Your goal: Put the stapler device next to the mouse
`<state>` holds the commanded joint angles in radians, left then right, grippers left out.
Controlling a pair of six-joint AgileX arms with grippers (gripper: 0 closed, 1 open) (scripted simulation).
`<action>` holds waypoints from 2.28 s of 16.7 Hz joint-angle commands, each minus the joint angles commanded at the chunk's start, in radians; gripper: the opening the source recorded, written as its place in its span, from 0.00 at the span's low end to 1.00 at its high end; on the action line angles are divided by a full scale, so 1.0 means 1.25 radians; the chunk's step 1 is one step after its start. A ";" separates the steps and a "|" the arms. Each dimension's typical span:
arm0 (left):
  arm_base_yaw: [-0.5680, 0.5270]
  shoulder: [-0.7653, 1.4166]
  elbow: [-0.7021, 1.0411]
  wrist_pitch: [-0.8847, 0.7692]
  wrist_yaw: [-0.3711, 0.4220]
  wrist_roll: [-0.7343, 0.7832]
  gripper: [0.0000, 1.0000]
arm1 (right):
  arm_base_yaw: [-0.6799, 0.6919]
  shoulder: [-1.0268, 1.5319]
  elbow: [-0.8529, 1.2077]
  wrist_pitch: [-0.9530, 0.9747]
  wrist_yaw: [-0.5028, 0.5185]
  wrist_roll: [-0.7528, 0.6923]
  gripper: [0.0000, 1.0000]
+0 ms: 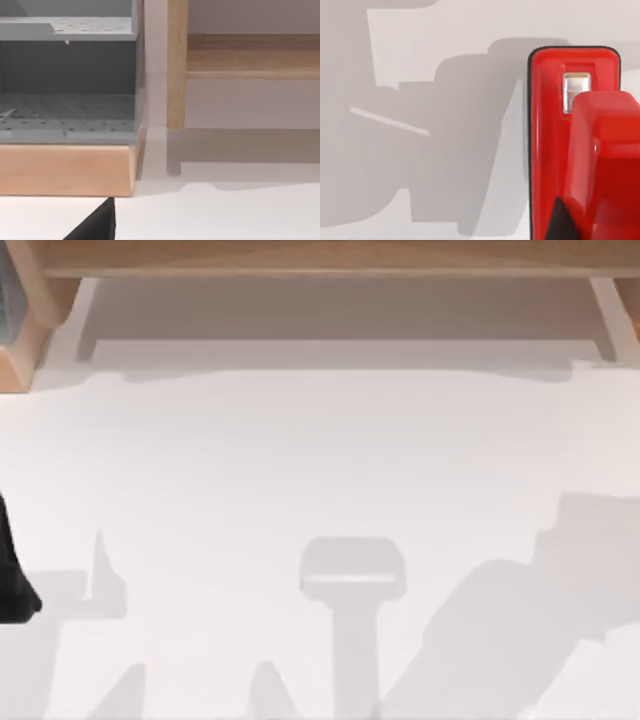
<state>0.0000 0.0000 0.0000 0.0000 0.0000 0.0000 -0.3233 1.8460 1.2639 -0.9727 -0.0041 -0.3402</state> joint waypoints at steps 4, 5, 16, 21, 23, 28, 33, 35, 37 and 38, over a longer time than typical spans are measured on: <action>0.000 0.000 0.000 0.000 0.000 0.000 1.00 | -0.004 -0.002 -0.001 -0.002 0.017 0.002 0.00; 0.000 0.000 0.000 0.000 0.000 0.000 1.00 | -0.005 0.000 -0.004 -0.004 0.024 0.003 0.00; 0.000 0.000 0.000 0.000 0.000 0.000 1.00 | -0.006 0.015 -0.037 0.018 0.059 0.003 0.00; 0.000 0.000 0.000 0.000 0.000 0.000 1.00 | -0.002 0.018 -0.042 0.075 0.011 0.002 0.00; 0.000 0.000 0.000 0.000 0.000 0.000 1.00 | -0.001 0.034 -0.057 0.089 -0.002 0.001 0.00; 0.000 0.000 0.000 0.000 0.000 0.000 1.00 | -0.001 0.039 -0.061 0.091 -0.004 0.001 0.00; 0.000 0.000 0.000 0.000 0.000 0.000 1.00 | -0.001 0.039 -0.061 0.091 -0.004 0.001 0.38; 0.000 0.000 0.000 0.000 0.000 0.000 1.00 | -0.001 0.039 -0.061 0.091 -0.004 0.001 0.53; 0.000 0.000 0.000 0.000 0.000 0.000 1.00 | -0.001 0.039 -0.061 0.091 -0.004 0.001 0.68; 0.000 0.000 0.000 0.000 0.000 0.000 1.00 | -0.001 0.039 -0.061 0.091 -0.004 0.001 0.75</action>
<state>0.0000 0.0000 0.0000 0.0000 0.0000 0.0000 -0.3246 1.8947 1.1875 -0.8593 -0.0089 -0.3384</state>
